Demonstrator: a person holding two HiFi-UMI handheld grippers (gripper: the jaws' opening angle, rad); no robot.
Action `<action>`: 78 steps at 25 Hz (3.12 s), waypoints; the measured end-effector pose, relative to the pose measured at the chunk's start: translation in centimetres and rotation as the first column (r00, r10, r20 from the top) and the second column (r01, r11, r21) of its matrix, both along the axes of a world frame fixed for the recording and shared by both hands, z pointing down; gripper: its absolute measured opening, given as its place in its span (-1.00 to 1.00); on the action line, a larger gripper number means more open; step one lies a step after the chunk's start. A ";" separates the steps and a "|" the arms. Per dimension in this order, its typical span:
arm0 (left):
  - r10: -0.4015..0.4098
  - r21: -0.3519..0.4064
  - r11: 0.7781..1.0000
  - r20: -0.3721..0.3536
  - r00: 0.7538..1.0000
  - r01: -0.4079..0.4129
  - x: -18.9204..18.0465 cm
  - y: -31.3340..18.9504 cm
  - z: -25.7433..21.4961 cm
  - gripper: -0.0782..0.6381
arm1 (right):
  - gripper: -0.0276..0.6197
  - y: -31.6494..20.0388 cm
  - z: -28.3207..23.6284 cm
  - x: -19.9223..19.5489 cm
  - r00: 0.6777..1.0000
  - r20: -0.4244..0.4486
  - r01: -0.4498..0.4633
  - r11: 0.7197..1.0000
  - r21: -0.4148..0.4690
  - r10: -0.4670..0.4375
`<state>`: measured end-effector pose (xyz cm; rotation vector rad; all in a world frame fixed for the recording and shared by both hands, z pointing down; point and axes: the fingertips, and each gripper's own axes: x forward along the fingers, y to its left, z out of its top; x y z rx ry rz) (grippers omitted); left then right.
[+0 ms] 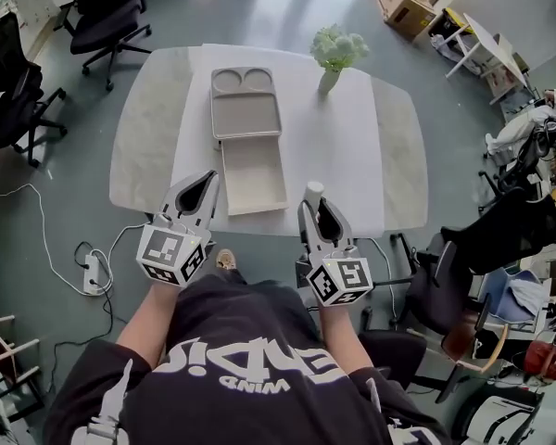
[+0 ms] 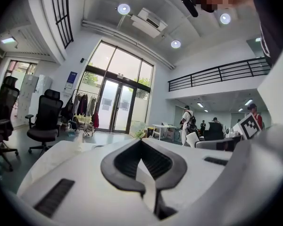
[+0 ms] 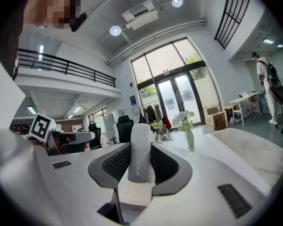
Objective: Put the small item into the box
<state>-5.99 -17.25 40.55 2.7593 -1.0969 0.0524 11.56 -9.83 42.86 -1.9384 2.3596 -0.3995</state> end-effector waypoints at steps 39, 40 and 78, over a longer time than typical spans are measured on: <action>-0.187 -0.027 0.982 0.012 0.982 0.188 1.8 -5.6 0.5 -0.76 | -0.45 -16.3 6.7 -4.3 0.854 -0.260 0.400 0.889 -0.225 -0.450; -0.190 -0.030 0.981 0.012 0.982 0.190 1.7 -5.6 0.6 -0.76 | -0.46 -16.4 7.5 -4.5 0.845 -0.270 0.404 0.882 -0.243 -0.462; -0.187 -0.103 0.976 0.036 0.982 0.190 1.2 -7.2 3.1 -0.76 | -0.40 -16.9 19.2 -8.2 0.684 -0.299 0.424 0.696 -0.580 -0.665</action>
